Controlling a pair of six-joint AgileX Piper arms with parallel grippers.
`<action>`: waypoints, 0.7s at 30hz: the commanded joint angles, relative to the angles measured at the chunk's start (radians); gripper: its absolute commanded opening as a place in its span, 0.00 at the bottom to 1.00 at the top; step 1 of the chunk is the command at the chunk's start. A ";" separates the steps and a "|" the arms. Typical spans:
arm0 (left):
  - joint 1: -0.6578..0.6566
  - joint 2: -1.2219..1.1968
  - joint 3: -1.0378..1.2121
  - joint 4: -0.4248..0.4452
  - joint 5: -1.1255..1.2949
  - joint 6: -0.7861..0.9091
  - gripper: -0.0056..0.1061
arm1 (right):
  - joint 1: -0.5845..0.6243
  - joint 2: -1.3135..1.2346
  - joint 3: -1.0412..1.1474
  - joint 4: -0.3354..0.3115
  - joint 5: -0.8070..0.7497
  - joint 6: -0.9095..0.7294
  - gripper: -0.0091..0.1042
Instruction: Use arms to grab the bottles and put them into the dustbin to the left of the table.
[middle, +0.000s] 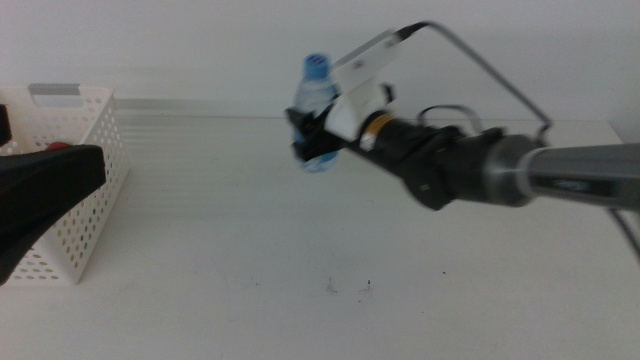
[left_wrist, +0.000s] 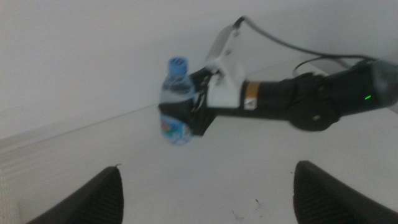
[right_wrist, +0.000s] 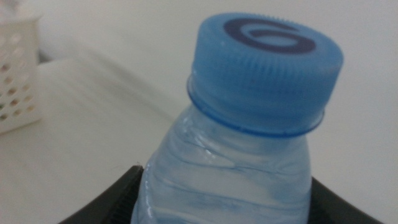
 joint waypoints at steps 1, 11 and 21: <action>-0.001 -0.003 0.003 -0.001 -0.013 -0.004 0.89 | 0.027 0.041 -0.074 -0.026 -0.047 0.015 0.06; -0.001 -0.003 0.003 -0.001 -0.013 -0.004 0.89 | 0.097 0.166 -0.178 -0.026 -0.047 0.016 0.06; -0.001 -0.003 0.003 -0.001 -0.013 -0.002 0.89 | 0.099 0.199 -0.176 -0.026 -0.047 0.031 0.09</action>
